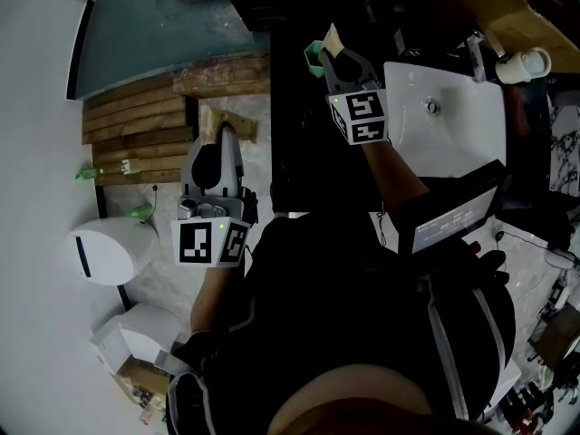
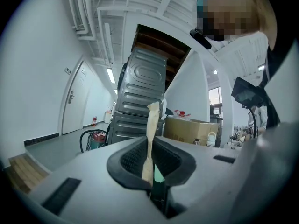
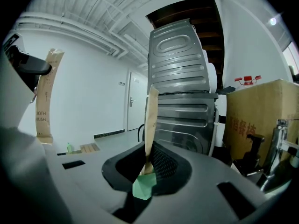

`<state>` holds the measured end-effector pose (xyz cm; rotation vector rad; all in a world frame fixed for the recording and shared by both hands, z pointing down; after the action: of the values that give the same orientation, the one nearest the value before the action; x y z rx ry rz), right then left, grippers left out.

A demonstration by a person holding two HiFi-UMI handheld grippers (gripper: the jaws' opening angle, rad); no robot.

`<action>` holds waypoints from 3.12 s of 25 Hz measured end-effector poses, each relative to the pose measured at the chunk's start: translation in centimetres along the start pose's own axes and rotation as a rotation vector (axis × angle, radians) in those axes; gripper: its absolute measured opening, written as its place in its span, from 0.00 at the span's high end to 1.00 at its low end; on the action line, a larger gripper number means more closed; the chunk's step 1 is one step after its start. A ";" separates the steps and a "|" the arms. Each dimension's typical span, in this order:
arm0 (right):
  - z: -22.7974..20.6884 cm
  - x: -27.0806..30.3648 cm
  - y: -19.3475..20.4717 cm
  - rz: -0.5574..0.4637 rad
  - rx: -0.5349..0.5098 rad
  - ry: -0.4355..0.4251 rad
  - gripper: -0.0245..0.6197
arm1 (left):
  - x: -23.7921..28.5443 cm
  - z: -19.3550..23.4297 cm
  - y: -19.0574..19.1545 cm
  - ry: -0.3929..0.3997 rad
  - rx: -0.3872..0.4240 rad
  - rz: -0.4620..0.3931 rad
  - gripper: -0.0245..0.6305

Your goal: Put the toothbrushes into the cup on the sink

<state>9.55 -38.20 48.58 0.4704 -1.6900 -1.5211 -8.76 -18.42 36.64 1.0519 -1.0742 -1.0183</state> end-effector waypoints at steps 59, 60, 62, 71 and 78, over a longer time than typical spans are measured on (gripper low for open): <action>3.9 -17.1 -9.9 -0.212 0.102 0.174 0.92 | 2.7 -0.9 -4.9 0.288 0.025 -0.158 0.92; 3.7 -17.3 -9.9 -0.209 0.101 0.174 0.92 | 3.1 -1.4 -4.9 0.282 0.024 -0.168 0.92; 3.2 -17.6 -9.6 -0.203 0.098 0.171 0.92 | 3.9 -2.6 -4.9 0.276 0.032 -0.185 0.92; -1.2 -18.9 -8.3 -0.179 0.102 0.135 0.92 | 9.1 -7.2 -4.2 0.155 0.048 -0.219 0.92; -3.9 -17.9 -6.9 -0.162 0.113 0.047 0.92 | 13.2 -9.6 -2.4 0.057 0.050 -0.225 0.92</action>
<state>21.88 -29.22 36.33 0.7124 -1.7419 -1.5208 2.67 -30.22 35.09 1.2557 -0.9541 -1.1380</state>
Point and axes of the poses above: the fingertips, and each gripper's own axes: x forward along the fingers, z to its left, y out of its underside, the point moved 7 cm from there along -x, backward along the fingers, and after that the axes turned 6 degrees about z, right-handed, at the moved point
